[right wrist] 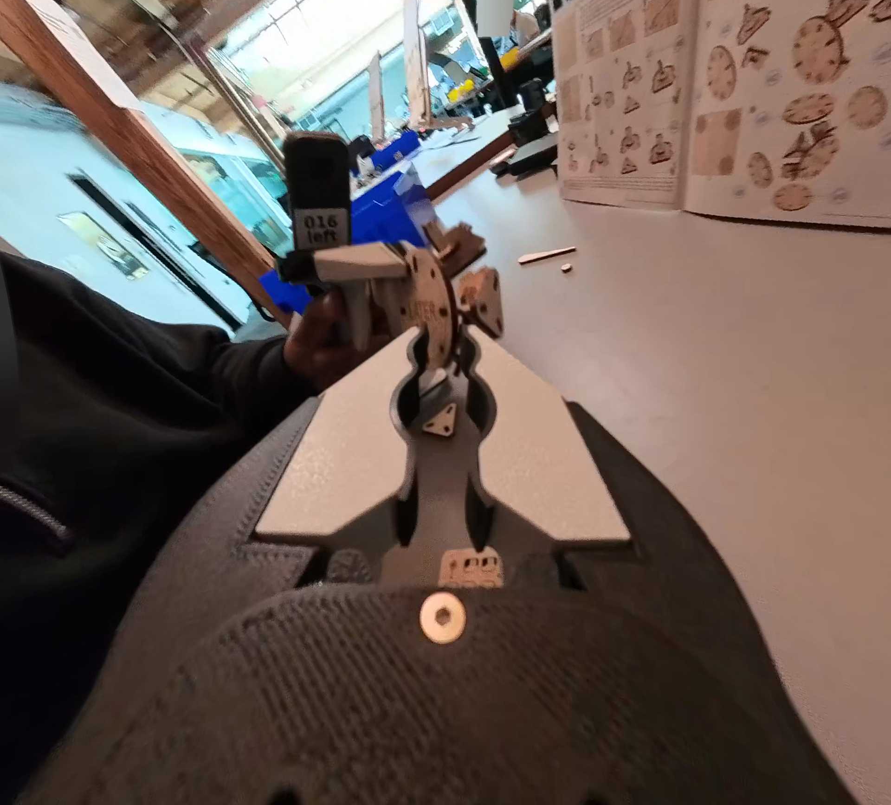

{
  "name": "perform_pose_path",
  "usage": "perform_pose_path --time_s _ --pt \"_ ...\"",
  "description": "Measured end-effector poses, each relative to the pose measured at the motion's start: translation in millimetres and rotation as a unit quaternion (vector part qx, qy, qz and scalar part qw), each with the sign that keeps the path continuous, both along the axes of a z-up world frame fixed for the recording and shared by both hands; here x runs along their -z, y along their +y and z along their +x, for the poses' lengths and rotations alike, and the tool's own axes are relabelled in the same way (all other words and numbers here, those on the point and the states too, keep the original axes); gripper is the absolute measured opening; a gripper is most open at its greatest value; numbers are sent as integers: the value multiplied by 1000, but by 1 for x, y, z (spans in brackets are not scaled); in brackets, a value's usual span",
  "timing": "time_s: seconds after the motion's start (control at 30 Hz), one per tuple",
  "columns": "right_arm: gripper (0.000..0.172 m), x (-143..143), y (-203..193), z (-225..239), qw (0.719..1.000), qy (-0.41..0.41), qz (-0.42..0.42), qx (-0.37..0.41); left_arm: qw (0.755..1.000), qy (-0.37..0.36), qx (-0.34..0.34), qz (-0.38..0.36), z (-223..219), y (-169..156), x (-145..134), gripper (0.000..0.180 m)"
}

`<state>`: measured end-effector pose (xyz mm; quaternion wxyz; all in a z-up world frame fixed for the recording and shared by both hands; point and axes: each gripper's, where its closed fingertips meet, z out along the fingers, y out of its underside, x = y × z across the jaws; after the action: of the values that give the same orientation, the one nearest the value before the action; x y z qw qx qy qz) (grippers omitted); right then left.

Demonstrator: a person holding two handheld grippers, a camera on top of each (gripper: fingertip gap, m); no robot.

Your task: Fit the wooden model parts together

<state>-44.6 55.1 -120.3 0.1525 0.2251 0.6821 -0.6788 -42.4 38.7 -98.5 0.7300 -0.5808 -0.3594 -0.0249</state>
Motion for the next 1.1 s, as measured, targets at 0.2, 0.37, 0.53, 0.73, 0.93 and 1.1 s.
perform_pose_path --time_s 0.2,0.37,0.53,0.73,0.93,1.1 --pt "0 1 9 -10 1000 -19 -3 18 996 8 -52 -73 -11 -6 16 14" --pt "0 9 11 -10 998 32 51 21 976 114 -90 -164 -7 -8 4 37" --pt "0 16 2 10 987 105 117 -19 936 174 -34 -305 9 15 30 38" --pt "0 19 -3 24 985 93 133 -54 918 198 -22 -342 13 15 34 20" --pt "0 22 -2 23 989 56 127 -60 912 194 -9 -362 15 15 41 14" --pt "0 25 -3 24 987 57 138 -60 914 189 2 -358 16 15 43 13"
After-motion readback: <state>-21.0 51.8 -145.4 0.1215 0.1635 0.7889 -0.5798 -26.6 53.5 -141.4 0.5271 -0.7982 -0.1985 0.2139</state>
